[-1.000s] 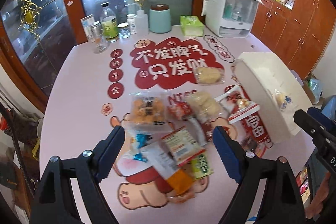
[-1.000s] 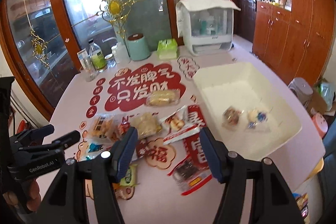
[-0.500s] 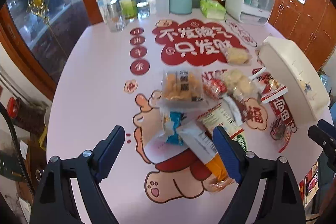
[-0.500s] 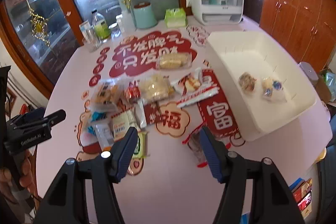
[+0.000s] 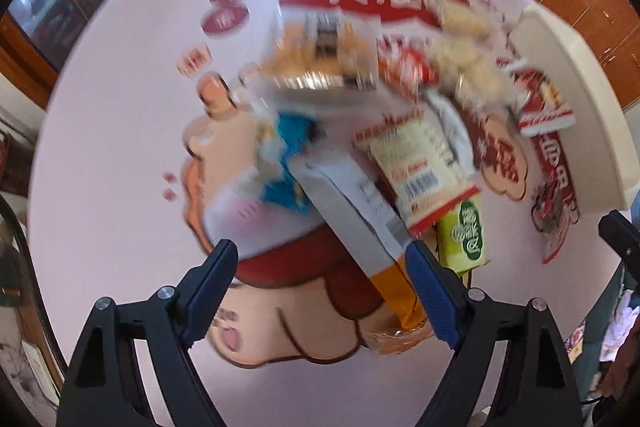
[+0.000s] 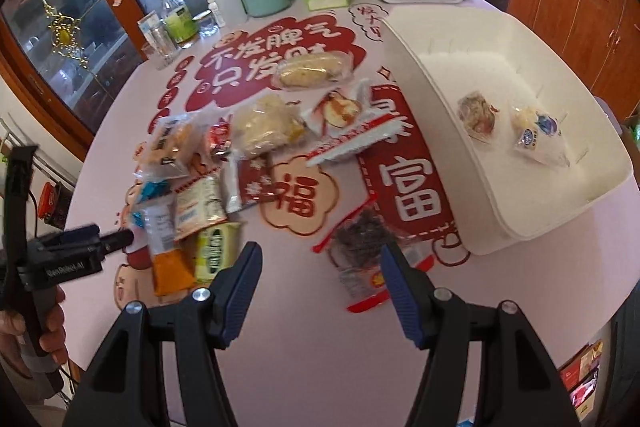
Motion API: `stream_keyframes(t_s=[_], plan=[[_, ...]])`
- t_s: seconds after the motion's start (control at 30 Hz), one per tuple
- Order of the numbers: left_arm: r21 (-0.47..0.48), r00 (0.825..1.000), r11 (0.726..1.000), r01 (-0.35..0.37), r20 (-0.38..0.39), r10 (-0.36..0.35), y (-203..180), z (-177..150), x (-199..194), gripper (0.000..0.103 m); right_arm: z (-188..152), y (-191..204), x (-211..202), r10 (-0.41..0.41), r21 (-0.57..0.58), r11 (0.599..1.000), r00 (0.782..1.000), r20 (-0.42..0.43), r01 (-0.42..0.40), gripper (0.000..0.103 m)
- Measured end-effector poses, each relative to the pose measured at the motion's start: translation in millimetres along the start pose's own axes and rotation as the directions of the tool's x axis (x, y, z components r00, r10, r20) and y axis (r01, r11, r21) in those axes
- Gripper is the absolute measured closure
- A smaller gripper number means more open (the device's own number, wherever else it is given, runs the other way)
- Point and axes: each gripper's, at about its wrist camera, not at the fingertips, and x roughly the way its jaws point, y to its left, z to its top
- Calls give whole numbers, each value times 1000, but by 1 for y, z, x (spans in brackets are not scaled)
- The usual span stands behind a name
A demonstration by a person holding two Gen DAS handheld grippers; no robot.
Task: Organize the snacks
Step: 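Withdraw both tools from the tray back toward the snack pile, then grasp the white-and-orange biscuit pack with the left tool while the right tool grasps the dark jerky bag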
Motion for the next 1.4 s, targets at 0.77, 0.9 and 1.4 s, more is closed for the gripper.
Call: stream_keyframes(t_s=[0.77,0.9,1.4], plan=[[-112,996,993,45,-72,-53,-21,15,42,55,7,-1,78,-13,-344,939,995,-95,-21,41],[-75,997,996,43,-59,-48,-30,15,40,73,8,4,81,-8,-399,917,996,-93,-29,42],[-28,998,999,16,-63,-18,-28,-14,27,85,14,-13,78,123,-375,907,973,-197,-191,37]])
